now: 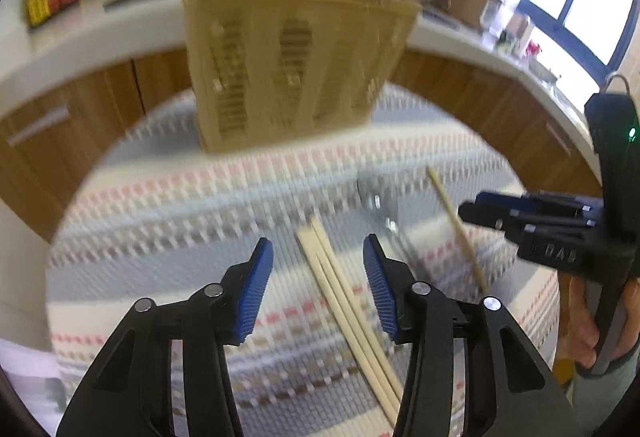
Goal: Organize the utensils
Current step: 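Move both tools back over the remaining utensils on the cloth, then grasp a pair of chopsticks with the left tool while the right tool grasps one chopstick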
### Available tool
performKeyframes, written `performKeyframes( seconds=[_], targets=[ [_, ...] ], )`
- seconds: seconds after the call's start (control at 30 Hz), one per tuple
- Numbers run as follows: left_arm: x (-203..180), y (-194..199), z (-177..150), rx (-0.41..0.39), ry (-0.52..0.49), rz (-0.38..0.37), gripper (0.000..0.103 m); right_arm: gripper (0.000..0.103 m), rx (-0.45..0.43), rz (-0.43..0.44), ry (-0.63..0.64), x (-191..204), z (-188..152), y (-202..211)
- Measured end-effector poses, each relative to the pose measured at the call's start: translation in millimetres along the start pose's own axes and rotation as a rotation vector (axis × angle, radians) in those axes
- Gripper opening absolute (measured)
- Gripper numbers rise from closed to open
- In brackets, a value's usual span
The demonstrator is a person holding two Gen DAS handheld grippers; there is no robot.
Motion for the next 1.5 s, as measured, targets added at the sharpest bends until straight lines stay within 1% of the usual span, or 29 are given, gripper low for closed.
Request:
performKeyframes(
  seconds=[0.07,0.13,0.27,0.5,0.6,0.73,0.83,0.9,0.93,1.1,1.13,1.2,1.4,1.5],
  targets=[
    [-1,-10,-12,0.037,-0.018,0.02,0.037,0.033,0.006,-0.01,-0.009,-3,-5,-2],
    [-1,-17,-20,0.06,-0.023,0.018,0.033,0.033,0.0,-0.034,-0.003,-4,-10,-3],
    [-6,-23,-31,0.084,-0.04,0.032,0.031,0.029,0.0,-0.045,-0.004,-8,-13,-5],
    [-20,-24,-34,0.085,-0.129,0.123,0.031,0.029,0.009,-0.075,0.018,-7,-19,-10],
    [-22,-27,-33,0.099,-0.126,0.14,0.032,0.029,0.009,-0.107,0.046,-1,-21,-15],
    [-33,-34,-34,0.097,-0.186,0.179,0.032,0.029,0.015,-0.125,0.066,2,-21,-17],
    [-35,-36,-33,0.09,-0.19,0.166,0.029,0.029,0.018,-0.134,0.086,4,-22,-18],
    [-35,-35,-34,0.086,-0.199,0.155,0.024,0.028,0.015,-0.135,0.095,4,-23,-17],
    [-34,-34,-34,0.086,-0.204,0.153,0.021,0.026,0.014,-0.134,0.096,3,-23,-17],
    [-31,-26,-39,0.086,-0.223,0.149,0.013,0.015,0.016,-0.122,0.091,4,-25,-13],
    [-27,-25,-41,0.086,-0.227,0.15,0.011,0.011,0.016,-0.124,0.094,4,-26,-13],
    [-27,-21,-44,0.086,-0.244,0.151,0.011,0.005,0.02,-0.118,0.096,3,-27,-11],
    [-23,-15,-46,0.102,-0.222,0.123,0.011,0.005,0.035,-0.1,0.108,2,-31,-6],
    [-14,-13,-43,0.119,-0.171,0.074,0.011,0.005,0.054,-0.082,0.102,0,-29,-7]
  ],
)
Point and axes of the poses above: each gripper's, at about its wrist camera, not at the fingertips, and y roughly against the way its jaws point, x to its left, z to its top, the point moved 2 cm from there along -y, roughly the way its jaws point, and after that the axes turned 13 degrees about -x, right-handed, at the moved point
